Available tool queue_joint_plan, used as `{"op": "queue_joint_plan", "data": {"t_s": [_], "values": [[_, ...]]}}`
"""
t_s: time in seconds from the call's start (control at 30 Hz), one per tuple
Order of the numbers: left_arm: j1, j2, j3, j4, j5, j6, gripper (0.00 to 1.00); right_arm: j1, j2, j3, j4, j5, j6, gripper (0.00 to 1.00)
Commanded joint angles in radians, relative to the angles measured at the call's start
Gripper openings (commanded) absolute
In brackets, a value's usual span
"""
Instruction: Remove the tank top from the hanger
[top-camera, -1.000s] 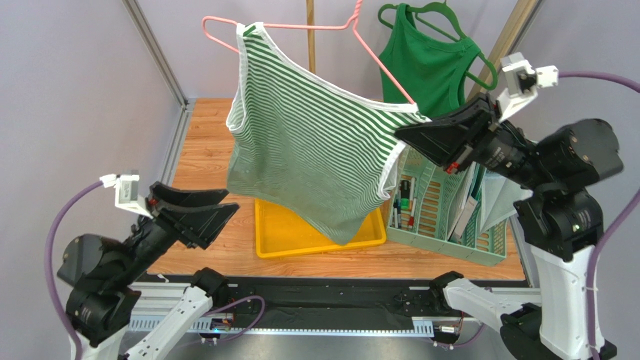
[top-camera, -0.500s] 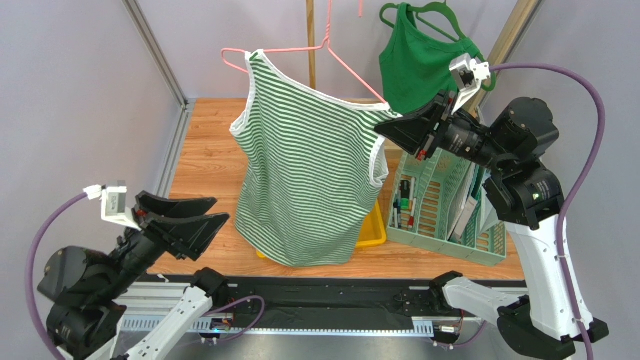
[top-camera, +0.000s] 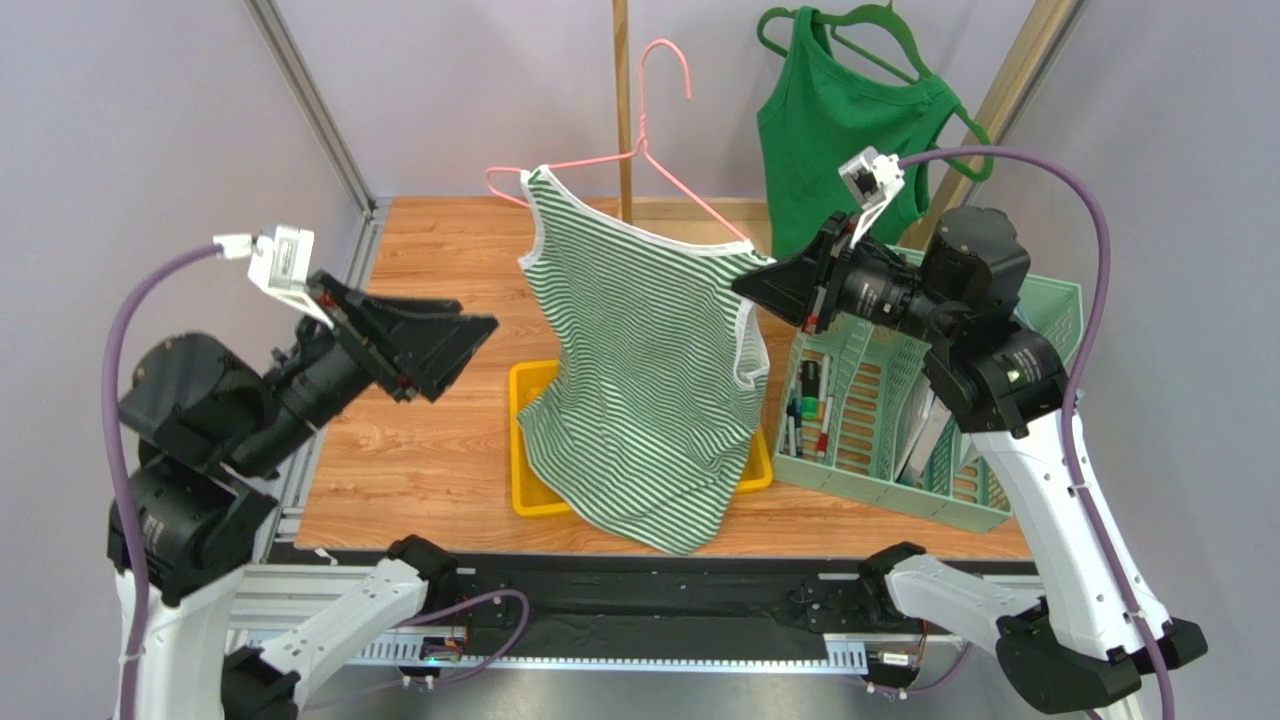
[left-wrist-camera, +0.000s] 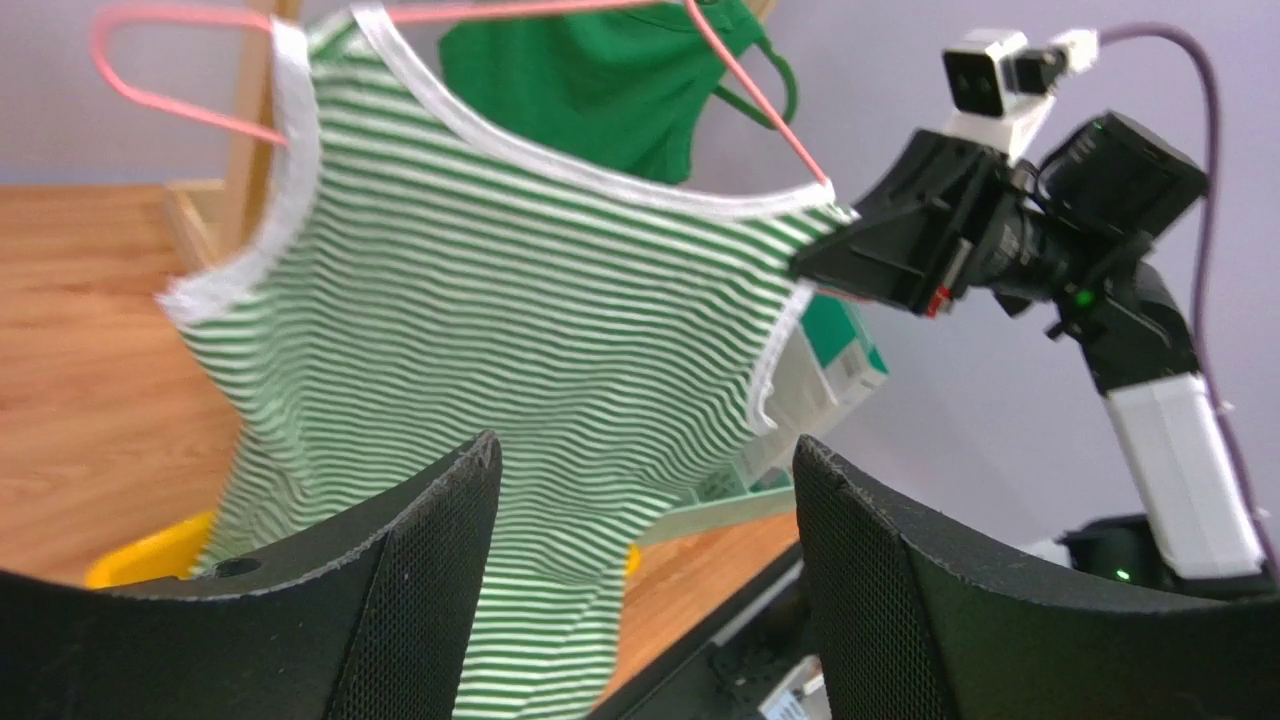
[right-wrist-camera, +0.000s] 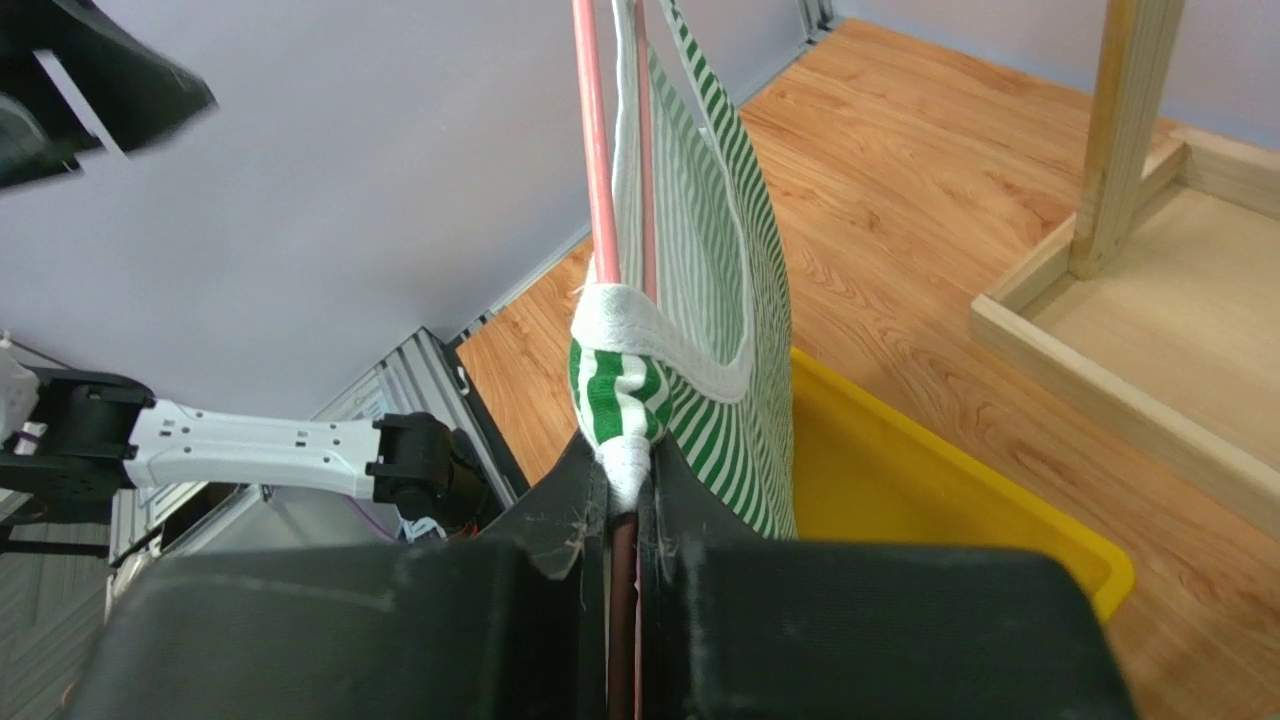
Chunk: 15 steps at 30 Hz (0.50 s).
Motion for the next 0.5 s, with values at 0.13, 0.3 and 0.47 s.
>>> {"op": "queue_joint_plan", "data": {"t_s": [0.13, 0.3, 0.47], "values": [[0.000, 0.414, 0.412, -0.235, -0.094, 0.194, 0.71, 0.049, -0.080, -0.044, 0.082, 0.082, -0.011, 0.00], [-0.002, 0.454, 0.382, -0.177, -0.131, 0.157, 0.73, 0.082, -0.082, -0.042, 0.077, 0.102, -0.017, 0.00], [0.000, 0.477, 0.373, -0.127, -0.129, 0.133, 0.75, 0.113, -0.086, -0.044, 0.062, 0.128, -0.026, 0.00]]}}
